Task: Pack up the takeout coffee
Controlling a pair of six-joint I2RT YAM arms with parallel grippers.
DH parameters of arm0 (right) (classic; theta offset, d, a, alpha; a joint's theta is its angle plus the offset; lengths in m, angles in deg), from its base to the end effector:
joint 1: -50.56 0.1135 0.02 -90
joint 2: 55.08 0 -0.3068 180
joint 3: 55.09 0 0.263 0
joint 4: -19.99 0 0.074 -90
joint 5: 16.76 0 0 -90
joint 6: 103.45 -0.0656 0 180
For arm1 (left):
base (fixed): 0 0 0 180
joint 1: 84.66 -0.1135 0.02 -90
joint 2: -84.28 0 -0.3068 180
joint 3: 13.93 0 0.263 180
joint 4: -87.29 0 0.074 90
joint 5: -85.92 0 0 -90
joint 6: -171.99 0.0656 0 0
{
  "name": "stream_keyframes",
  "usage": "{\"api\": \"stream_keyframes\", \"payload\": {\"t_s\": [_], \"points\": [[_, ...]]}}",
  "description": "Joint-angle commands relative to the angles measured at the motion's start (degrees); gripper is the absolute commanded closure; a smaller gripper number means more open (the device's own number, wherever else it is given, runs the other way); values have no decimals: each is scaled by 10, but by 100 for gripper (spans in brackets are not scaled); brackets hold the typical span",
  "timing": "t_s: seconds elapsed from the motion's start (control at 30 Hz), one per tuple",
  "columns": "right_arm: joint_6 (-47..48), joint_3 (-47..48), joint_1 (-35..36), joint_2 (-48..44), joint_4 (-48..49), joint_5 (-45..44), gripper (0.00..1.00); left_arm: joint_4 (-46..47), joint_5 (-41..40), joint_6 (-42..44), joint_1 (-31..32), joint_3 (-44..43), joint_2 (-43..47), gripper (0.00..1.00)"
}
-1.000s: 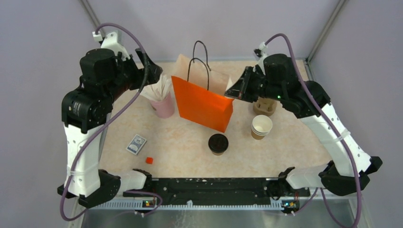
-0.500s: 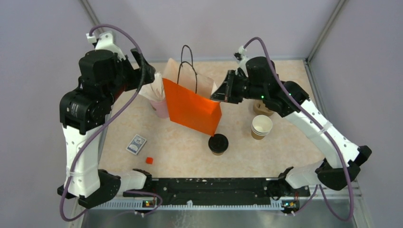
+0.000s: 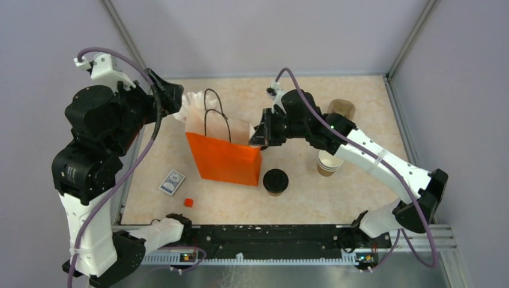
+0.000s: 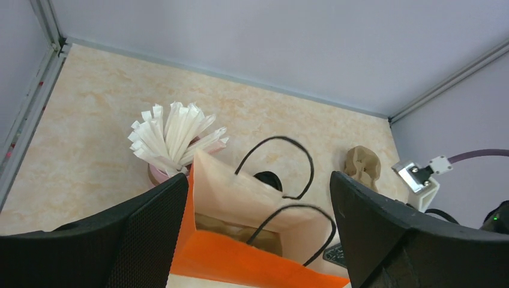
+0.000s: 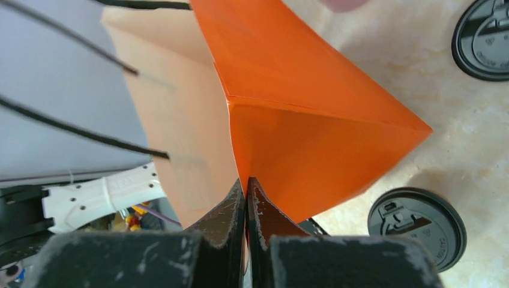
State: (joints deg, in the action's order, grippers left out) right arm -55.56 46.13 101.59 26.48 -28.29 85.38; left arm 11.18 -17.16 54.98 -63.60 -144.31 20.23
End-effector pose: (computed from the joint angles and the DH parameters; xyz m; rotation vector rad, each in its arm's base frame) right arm 0.2056 0.2760 0.4393 -0.3221 2.2713 1.1542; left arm 0.1241 -0.0319 0.6068 -0.2592 1.7360 -0.4165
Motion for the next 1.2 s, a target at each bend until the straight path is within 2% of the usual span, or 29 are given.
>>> {"api": "stream_keyframes", "payload": {"t_s": [0.0,0.2,0.37,0.73,0.87,0.9,1.0,1.1,1.13,1.17], "points": [[25,-35,9,-10,40,11,100,31,-16,17,0,11,2,7],[53,-93,8,-34,2,-10,100,39,-18,28,0,35,3,7],[56,-103,8,-67,-43,-39,100,53,-2,40,0,98,8,7],[34,-143,8,-145,-115,-120,98,68,77,43,0,211,11,7],[30,-155,9,-170,-90,-147,94,54,122,44,0,250,23,7],[33,-154,8,-175,-74,-148,92,51,137,42,0,261,26,8],[30,-140,8,-179,-45,-170,71,43,194,31,0,282,33,9],[48,-135,8,-187,-4,-177,65,23,228,17,0,290,42,10],[55,-134,8,-190,8,-180,57,15,233,15,0,291,44,10],[61,-131,8,-193,15,-190,32,5,239,14,0,292,47,10]]}}
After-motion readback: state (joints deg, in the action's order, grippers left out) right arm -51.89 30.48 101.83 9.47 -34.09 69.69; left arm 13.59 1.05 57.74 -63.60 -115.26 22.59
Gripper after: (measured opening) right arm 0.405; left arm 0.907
